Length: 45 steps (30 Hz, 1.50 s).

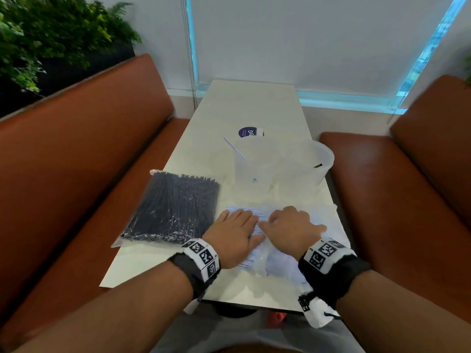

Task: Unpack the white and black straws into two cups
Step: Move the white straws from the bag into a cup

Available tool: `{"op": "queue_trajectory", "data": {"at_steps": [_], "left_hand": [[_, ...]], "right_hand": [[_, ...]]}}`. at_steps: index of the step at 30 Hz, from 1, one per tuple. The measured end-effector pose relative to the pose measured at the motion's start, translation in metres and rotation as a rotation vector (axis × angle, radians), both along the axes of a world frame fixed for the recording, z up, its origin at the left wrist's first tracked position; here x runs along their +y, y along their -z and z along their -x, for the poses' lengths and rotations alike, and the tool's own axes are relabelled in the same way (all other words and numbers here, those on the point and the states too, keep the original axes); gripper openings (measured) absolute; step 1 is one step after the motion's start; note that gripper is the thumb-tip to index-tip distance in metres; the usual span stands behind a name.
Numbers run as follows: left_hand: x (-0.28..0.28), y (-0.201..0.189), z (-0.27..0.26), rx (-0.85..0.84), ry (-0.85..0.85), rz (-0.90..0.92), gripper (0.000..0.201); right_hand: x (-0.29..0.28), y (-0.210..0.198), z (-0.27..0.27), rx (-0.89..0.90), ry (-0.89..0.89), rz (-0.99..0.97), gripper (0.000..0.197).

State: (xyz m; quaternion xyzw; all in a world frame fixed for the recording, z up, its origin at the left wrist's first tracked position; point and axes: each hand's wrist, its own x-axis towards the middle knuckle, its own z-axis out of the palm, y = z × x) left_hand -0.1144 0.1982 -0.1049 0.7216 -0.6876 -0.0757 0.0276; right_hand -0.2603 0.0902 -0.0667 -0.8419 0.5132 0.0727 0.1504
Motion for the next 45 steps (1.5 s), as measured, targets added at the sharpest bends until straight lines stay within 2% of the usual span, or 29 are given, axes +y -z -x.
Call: {"op": "queue_trajectory", "data": {"at_steps": [3,5,8,12,16,21,24,28,34,45], "left_hand": [[0.003,0.003,-0.001,-0.013,-0.008,-0.008,0.072],[0.003,0.002,-0.002,-0.011,-0.017,-0.007,0.07],[-0.001,-0.007,-0.001,-0.02,-0.018,0.01,0.064],[-0.013,-0.027,0.003,-0.025,0.005,0.012,0.05],[-0.03,-0.045,0.011,0.054,0.039,-0.15,0.033],[-0.048,-0.046,0.021,-0.062,0.071,-0.201,0.033],[-0.053,-0.047,0.024,-0.09,0.063,-0.199,0.038],[-0.052,-0.048,0.021,-0.189,0.074,-0.094,0.039],[-0.042,-0.057,0.002,-0.407,0.069,-0.087,0.032],[-0.009,-0.061,-0.079,-0.434,0.035,-0.057,0.024]], "right_hand": [[-0.002,0.006,0.006,-0.181,-0.081,-0.147,0.036],[-0.009,0.008,0.012,-0.238,-0.134,-0.126,0.039],[-0.014,0.009,0.013,-0.241,-0.135,-0.102,0.043],[-0.013,0.009,0.012,-0.224,-0.129,-0.098,0.038],[-0.012,0.009,0.01,-0.119,-0.142,0.06,0.031],[-0.017,0.009,0.012,-0.241,-0.212,-0.025,0.031],[-0.019,0.004,0.011,-0.196,-0.257,0.05,0.033],[-0.021,-0.002,0.009,-0.123,-0.311,0.166,0.035],[-0.026,-0.004,0.009,-0.216,-0.255,0.098,0.036],[-0.036,0.0,0.011,-0.325,-0.102,-0.067,0.036]]}}
